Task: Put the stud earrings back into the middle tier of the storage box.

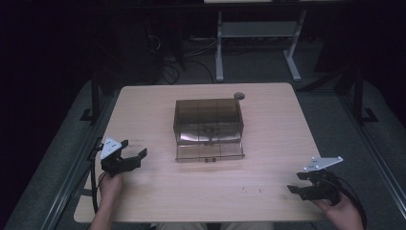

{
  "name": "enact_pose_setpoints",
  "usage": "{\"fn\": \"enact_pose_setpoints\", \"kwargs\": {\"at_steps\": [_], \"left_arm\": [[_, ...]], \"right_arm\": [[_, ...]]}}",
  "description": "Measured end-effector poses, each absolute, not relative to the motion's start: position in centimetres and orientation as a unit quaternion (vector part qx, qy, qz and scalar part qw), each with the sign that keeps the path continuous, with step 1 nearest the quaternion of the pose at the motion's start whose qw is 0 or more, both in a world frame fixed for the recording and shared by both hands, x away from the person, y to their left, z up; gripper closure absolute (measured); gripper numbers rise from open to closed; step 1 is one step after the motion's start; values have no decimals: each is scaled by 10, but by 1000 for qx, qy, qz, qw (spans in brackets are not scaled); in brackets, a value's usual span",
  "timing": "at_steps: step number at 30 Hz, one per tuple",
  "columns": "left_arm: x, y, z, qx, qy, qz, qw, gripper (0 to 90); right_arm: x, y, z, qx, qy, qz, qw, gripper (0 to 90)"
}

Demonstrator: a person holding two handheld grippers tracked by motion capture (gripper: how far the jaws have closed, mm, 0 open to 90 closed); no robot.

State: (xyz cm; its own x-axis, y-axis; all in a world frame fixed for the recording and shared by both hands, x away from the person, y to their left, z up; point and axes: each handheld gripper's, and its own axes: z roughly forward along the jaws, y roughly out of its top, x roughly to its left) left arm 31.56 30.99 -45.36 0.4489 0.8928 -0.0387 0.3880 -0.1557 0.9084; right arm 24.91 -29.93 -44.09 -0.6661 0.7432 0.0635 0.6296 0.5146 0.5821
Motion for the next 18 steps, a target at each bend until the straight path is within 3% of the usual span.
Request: {"fn": "enact_pose_setpoints", "kwargs": {"at_steps": [18], "left_arm": [[314,310,-452,713,445,269,471,128]], "right_arm": [[248,-273,-430,357,884,284,104,373]]}}
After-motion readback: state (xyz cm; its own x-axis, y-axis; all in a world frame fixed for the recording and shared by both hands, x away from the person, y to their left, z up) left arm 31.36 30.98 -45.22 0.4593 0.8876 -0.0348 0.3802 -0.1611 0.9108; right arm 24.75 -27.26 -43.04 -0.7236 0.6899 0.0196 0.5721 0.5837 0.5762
